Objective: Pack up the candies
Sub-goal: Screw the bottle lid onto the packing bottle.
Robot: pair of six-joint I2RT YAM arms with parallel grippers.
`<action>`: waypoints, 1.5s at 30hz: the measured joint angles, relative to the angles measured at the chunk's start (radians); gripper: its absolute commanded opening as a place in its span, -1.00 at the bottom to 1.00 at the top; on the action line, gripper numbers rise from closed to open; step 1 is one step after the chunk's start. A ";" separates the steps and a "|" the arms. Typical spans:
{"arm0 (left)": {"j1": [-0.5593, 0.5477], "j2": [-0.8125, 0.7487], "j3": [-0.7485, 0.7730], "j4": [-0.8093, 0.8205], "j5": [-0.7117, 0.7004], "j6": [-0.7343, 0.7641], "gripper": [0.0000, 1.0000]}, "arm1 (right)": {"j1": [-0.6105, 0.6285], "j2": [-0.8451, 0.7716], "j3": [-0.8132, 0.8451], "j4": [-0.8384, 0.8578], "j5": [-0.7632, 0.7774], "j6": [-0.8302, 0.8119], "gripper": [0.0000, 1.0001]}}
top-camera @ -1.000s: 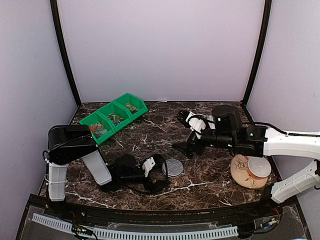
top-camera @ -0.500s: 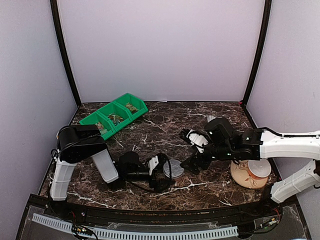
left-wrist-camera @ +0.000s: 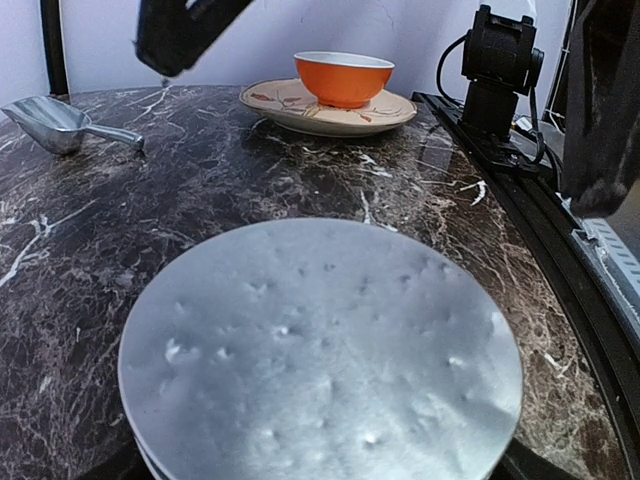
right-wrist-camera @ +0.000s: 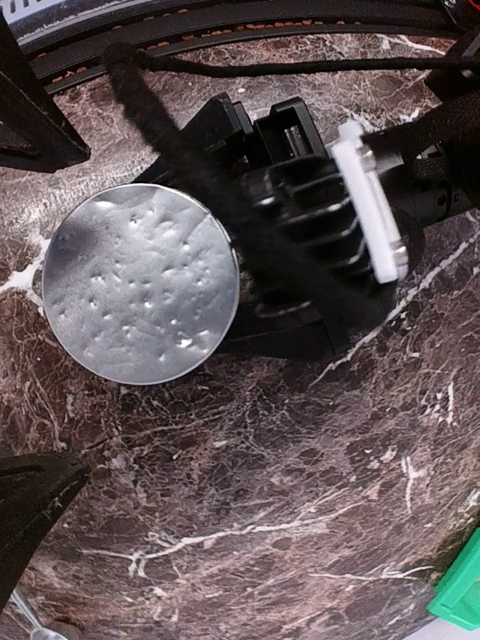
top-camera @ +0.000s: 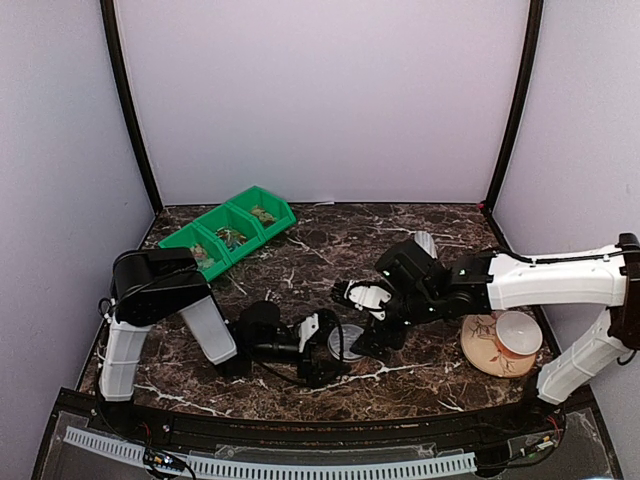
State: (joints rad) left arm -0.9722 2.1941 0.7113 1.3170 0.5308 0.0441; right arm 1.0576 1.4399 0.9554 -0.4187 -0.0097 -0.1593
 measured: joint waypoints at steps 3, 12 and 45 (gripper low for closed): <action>0.000 -0.047 -0.002 -0.085 0.013 -0.005 0.51 | 0.000 0.014 0.058 -0.046 -0.025 -0.056 0.95; -0.013 -0.276 0.039 -0.565 0.095 0.023 0.46 | 0.000 -0.008 0.133 -0.205 -0.184 -0.264 0.95; -0.079 -0.468 -0.001 -0.713 0.325 0.077 0.38 | 0.080 -0.072 0.064 -0.115 -0.411 -0.453 0.96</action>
State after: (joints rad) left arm -1.0515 1.7256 0.7105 0.6044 0.8562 0.1207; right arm 1.1374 1.3678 1.0199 -0.5335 -0.4206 -0.6125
